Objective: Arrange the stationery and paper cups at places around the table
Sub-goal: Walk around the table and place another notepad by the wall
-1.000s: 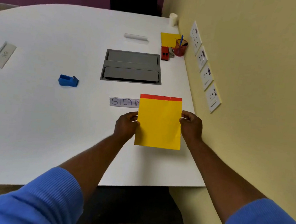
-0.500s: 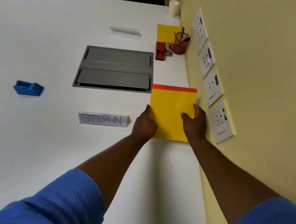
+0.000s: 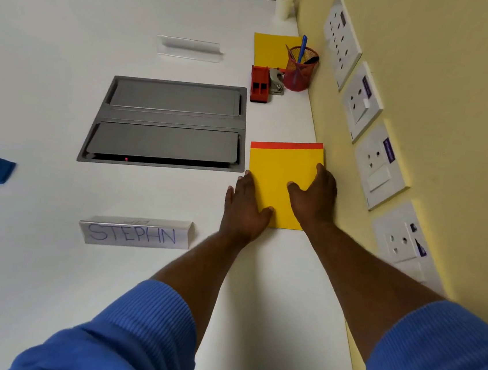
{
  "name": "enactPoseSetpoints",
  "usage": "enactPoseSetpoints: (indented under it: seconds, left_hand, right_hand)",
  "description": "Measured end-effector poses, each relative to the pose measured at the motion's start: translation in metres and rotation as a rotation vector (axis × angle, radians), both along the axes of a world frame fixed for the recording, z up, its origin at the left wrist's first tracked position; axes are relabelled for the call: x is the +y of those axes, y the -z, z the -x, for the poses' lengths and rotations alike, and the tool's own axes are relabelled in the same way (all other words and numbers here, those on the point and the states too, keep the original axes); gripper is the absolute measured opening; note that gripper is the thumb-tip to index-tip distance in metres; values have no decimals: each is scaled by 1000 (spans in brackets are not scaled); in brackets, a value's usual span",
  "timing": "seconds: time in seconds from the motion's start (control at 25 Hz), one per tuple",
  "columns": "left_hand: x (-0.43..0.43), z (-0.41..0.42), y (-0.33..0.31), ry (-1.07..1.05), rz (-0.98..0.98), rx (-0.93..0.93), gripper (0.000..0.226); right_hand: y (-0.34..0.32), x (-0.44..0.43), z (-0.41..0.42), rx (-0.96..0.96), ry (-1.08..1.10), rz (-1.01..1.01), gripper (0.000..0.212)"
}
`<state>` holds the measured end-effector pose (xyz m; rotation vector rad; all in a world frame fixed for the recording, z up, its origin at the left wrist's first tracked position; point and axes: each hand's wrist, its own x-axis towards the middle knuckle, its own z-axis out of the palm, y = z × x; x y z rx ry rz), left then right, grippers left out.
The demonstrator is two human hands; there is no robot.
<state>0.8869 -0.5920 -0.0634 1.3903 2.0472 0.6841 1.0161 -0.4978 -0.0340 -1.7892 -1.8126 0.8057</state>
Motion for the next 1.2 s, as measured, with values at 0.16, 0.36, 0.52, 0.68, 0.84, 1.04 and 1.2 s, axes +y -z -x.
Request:
enactPoseSetpoints:
  seconds: [0.16, 0.36, 0.52, 0.68, 0.84, 1.04, 1.2]
  left_hand:
    - [3, -2, 21, 57, -17, 215, 95]
    - [4, -6, 26, 79, 19, 317, 91]
    - [5, -8, 27, 108, 39, 372, 89]
    - [4, -9, 27, 115, 33, 419, 85]
    - [-4, -13, 27, 83, -60, 418, 81]
    - [-44, -23, 34, 79, -91, 373, 86]
    - [-111, -33, 31, 139, -81, 298, 89]
  right_hand:
    - [28, 2, 2, -186, -35, 3, 87]
    - [48, -5, 5, -406, -132, -103, 80]
    - [54, -9, 6, -532, -204, -251, 72]
    - [52, -13, 4, -454, -209, -322, 69]
    - [47, -21, 2, -347, -166, -398, 62]
    - [49, -62, -19, -282, -166, -382, 66]
    - [47, -129, -41, -313, -211, -320, 73]
